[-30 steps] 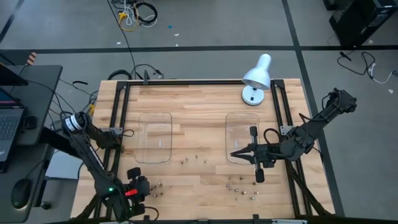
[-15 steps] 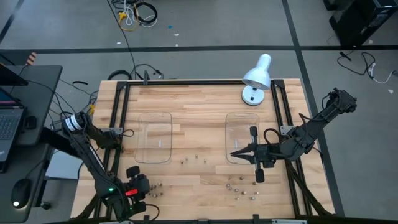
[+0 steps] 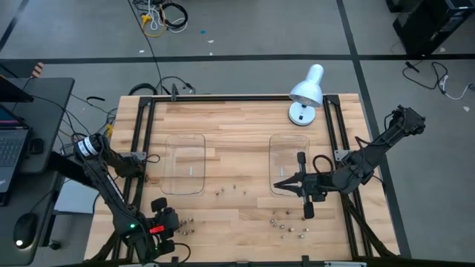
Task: Sort batteries
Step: Put the black battery into the left transparent bin
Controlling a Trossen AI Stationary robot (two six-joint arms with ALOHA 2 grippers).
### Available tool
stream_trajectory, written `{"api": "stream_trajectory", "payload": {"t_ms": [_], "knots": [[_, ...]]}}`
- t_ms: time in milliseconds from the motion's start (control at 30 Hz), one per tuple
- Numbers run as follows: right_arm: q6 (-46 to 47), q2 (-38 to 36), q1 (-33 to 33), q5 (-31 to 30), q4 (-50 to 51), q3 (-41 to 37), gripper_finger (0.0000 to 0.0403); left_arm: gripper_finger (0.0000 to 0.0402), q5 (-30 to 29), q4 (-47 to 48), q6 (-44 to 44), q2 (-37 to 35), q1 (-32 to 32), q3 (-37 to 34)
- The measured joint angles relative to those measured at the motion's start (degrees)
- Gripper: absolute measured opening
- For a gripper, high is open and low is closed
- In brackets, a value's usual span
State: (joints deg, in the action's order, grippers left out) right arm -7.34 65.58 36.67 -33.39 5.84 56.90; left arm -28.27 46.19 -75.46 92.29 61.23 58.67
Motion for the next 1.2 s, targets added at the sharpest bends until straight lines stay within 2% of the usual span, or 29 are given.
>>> {"api": "stream_trajectory", "payload": {"t_ms": [300,800,1200], "knots": [[0.1,-0.02,0.0,0.0,-0.17,-0.02,0.0003,0.0122,3.15,-0.67,-0.19,0.0,0.02,0.0],[-3.0,-0.02,0.0,0.0,-2.78,-0.02,0.0003,0.0122,1.4,-0.04,-0.02,-0.02,0.0,-0.12],[-3.25,-0.07,-0.07,-0.01,-3.64,-0.02,0.0003,0.0122,2.25,-3.8,-0.02,-0.02,0.02,-3.58]]}}
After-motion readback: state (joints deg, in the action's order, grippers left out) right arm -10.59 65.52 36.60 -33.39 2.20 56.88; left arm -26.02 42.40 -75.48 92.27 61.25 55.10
